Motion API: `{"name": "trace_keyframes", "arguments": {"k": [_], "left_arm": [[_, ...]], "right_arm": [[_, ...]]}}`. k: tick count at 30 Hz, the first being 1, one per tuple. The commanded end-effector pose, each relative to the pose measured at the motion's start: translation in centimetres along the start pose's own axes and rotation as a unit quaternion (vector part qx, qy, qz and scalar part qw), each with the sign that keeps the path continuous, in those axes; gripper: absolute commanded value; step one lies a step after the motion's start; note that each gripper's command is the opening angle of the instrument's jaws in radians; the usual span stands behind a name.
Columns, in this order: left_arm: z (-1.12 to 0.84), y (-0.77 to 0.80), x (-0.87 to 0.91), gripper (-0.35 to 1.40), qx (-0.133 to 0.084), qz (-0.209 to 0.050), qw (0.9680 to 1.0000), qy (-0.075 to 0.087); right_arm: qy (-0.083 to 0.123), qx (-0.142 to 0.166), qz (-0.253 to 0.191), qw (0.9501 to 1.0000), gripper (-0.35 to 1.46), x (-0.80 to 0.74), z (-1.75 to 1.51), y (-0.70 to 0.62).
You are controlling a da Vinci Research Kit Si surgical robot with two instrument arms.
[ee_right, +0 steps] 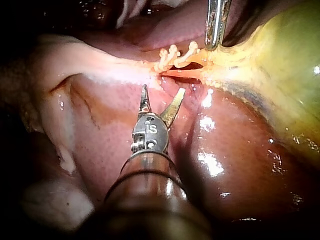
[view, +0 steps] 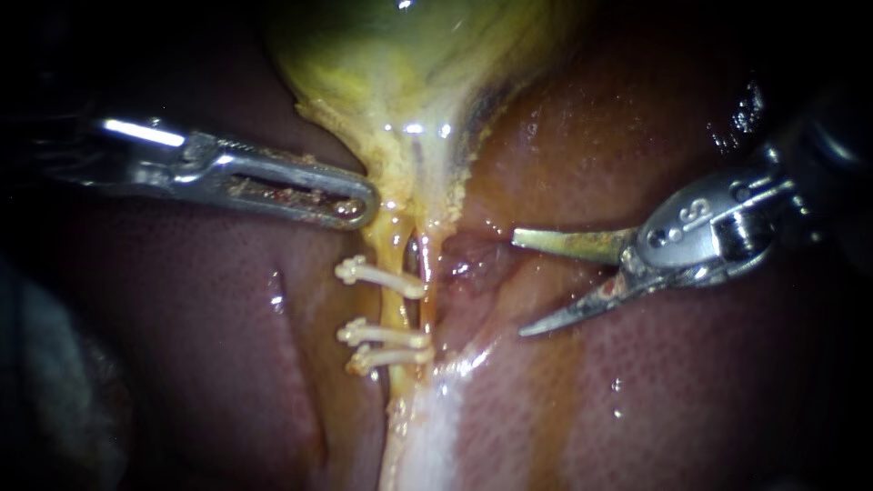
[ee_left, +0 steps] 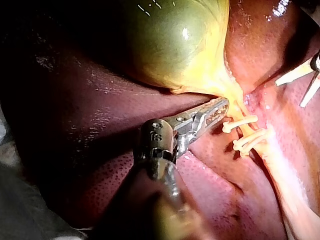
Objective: Go to the cutting position left tube
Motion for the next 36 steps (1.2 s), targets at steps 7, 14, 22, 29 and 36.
{"name": "trace_keyframes", "arguments": {"k": [7, 14, 22, 29, 36], "left_arm": [[-0.34, 0.14, 0.14, -0.35, -0.003, -0.005, 1.0000, -0.001], [-0.64, 0.30, 0.25, -0.35, 0.002, -0.011, 0.9999, 0.005], [-0.63, 0.29, 0.25, -0.35, 0.002, -0.011, 0.9999, 0.005], [-0.63, 0.29, 0.25, -0.35, 0.002, -0.011, 0.9999, 0.005], [-0.63, 0.29, 0.25, -0.35, 0.002, -0.011, 0.9999, 0.005]], "right_arm": [[0.000, 0.003, 0.001, 1.0000, 1.45, 0.01, 0.00, 0.01], [0.007, 0.021, 0.002, 0.9997, 1.45, 0.08, 0.04, -0.02], [0.029, 0.056, 0.011, 0.9979, 1.45, 0.31, 0.35, -0.20], [0.026, 0.084, 0.032, 0.9956, 1.45, 0.31, 0.74, -0.36], [0.026, 0.098, 0.061, 0.9929, 1.45, 0.24, 1.04, -0.31]]}}
